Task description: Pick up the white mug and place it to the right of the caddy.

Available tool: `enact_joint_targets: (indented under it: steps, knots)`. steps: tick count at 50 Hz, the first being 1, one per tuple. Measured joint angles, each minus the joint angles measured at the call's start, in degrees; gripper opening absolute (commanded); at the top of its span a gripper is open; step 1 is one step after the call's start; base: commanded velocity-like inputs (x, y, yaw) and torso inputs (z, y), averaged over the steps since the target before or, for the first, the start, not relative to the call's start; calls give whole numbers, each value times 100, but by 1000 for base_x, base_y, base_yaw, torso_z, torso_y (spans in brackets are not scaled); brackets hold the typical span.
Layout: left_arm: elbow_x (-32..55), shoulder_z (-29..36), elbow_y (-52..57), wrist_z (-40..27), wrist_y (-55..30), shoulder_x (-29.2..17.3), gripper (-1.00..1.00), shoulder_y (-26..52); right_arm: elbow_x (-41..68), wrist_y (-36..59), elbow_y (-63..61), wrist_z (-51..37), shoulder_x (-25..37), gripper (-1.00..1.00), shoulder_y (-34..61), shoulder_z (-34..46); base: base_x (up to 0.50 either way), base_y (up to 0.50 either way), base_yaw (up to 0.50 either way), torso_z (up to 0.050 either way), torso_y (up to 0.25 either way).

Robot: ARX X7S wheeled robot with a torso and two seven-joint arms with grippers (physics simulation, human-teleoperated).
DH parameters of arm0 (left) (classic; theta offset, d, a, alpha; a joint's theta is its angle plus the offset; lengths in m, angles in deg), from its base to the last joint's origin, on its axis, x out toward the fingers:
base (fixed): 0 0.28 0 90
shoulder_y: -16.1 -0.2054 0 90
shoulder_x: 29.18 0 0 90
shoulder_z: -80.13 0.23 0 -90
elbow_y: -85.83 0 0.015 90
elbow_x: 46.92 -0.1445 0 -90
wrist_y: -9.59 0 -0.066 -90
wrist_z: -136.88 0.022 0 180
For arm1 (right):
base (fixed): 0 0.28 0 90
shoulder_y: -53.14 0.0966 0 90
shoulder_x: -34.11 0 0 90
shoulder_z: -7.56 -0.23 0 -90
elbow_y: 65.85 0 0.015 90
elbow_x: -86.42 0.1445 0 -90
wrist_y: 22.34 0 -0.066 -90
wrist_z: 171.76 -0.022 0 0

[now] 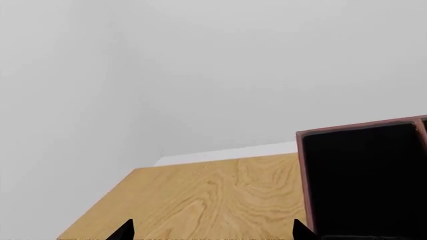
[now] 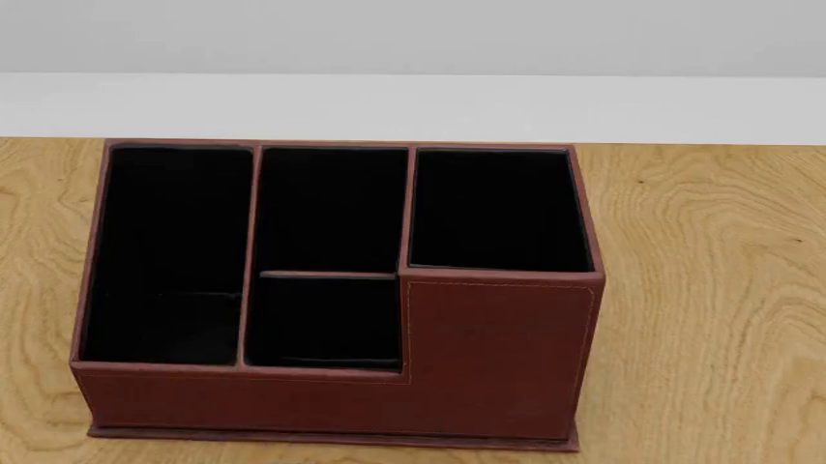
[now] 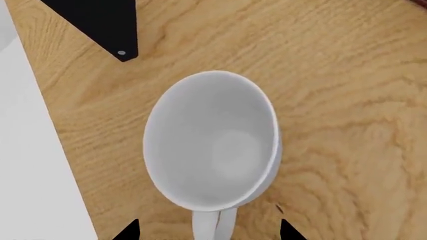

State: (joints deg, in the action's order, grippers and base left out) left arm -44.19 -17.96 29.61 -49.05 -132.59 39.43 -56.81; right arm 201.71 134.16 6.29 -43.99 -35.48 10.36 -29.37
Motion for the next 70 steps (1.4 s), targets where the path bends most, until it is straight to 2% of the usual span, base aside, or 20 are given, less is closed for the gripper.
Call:
enact_joint_targets:
  steps: [29,70]
  knots:
    - [35,-109,-183,-25,269,-16,100,-189,-431,63,363,532,-218,100,-42,187,0,0,0,0,0]
    - [47,-6,-379,-78,434,-27,100,-185,-902,47,774,1089,-218,100,-317,499,0,0,0,0,0]
